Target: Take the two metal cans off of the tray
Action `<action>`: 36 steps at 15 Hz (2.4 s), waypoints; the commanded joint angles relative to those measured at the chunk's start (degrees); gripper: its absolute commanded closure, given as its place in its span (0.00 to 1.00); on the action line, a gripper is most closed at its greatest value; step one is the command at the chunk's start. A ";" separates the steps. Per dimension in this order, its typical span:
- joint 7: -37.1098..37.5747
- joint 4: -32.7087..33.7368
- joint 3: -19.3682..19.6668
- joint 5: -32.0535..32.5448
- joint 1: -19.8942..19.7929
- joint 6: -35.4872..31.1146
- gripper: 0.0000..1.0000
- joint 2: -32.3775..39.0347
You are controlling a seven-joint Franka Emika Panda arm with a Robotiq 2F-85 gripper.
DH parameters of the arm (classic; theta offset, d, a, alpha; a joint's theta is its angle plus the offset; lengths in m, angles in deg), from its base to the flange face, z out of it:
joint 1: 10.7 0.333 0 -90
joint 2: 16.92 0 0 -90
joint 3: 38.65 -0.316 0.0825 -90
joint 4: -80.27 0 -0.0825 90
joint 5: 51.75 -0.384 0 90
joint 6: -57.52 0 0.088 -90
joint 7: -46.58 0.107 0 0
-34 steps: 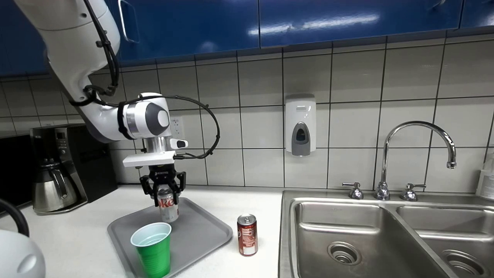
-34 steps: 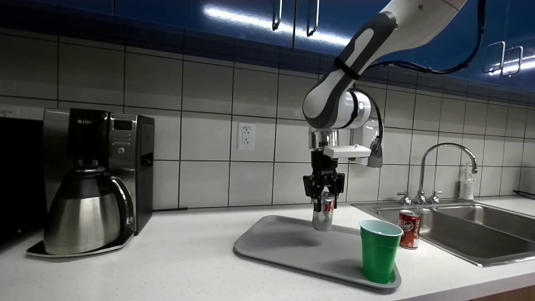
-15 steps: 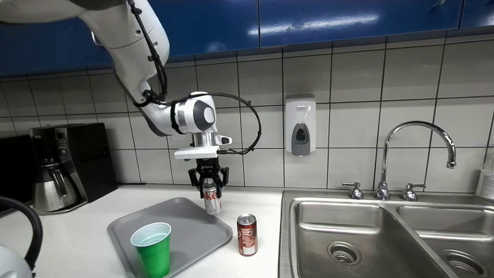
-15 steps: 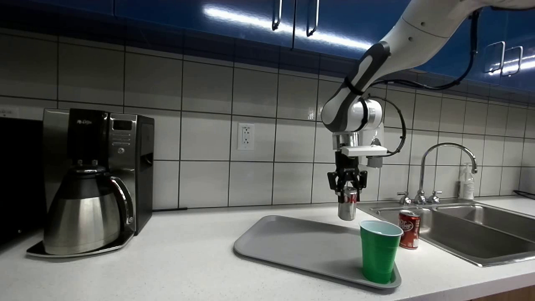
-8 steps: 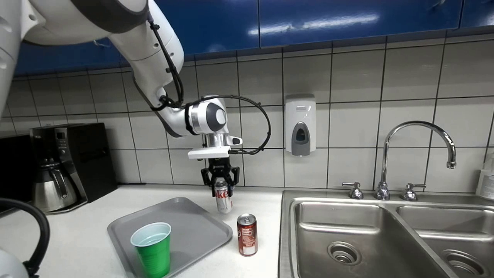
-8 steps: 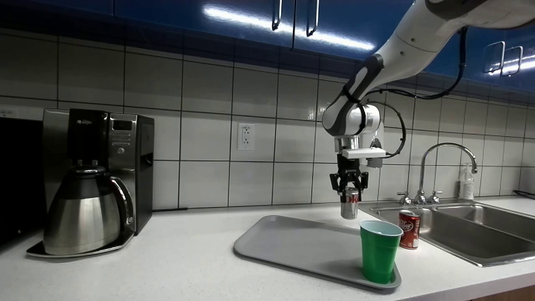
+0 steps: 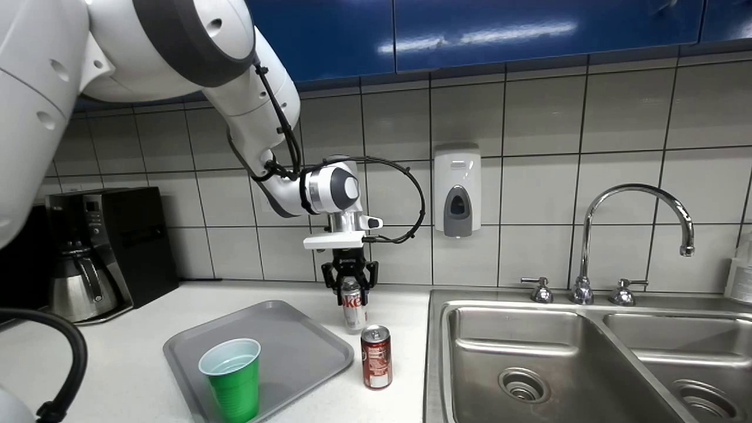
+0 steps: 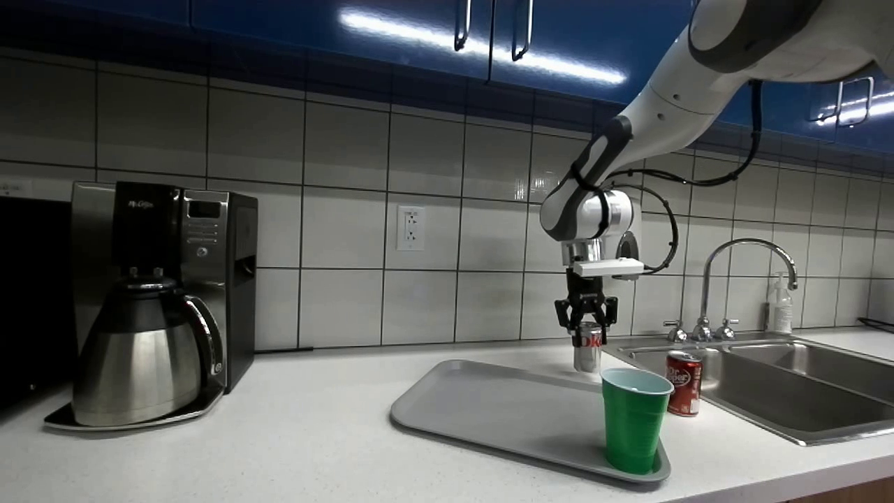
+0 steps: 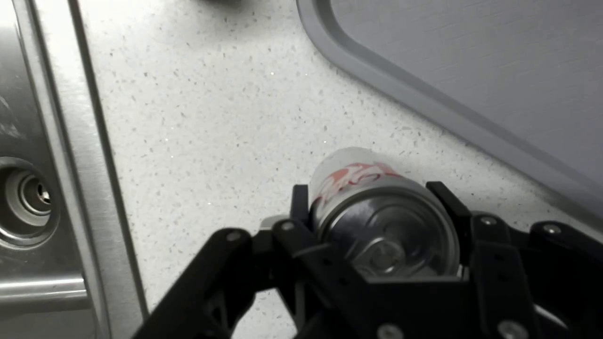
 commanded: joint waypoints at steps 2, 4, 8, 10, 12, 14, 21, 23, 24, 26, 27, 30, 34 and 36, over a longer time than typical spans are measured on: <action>-0.79 4.36 -0.39 -0.81 -1.03 3.18 0.62 2.33; -0.83 4.87 -0.41 -0.88 -1.15 3.27 0.62 2.88; -0.74 5.60 -0.50 -1.18 -1.27 3.73 0.62 3.79; -0.55 5.73 -0.48 -1.22 -1.22 4.03 0.11 3.96; -0.63 5.65 -0.55 -1.24 -1.19 4.31 0.07 3.87; -0.68 5.31 -0.61 -1.34 -1.19 4.62 0.00 3.33; -0.85 3.09 -0.52 -1.28 -1.12 3.81 0.00 -0.66; -0.37 2.03 -0.39 -1.00 -0.88 3.07 0.00 -2.08; -0.55 1.18 -0.40 -0.92 -0.89 2.63 0.00 -2.89; -0.19 -0.58 -0.21 -0.66 -0.80 1.92 0.00 -4.27; -0.28 -1.59 -0.25 -0.83 -0.89 1.71 0.00 -4.93; -0.76 -6.72 -0.55 -1.27 -0.97 0.68 0.00 -8.14; -0.19 -13.85 -0.22 -0.26 -0.48 -0.89 0.00 -13.23; 0.17 -17.16 -0.20 0.25 -0.12 -1.39 0.00 -15.83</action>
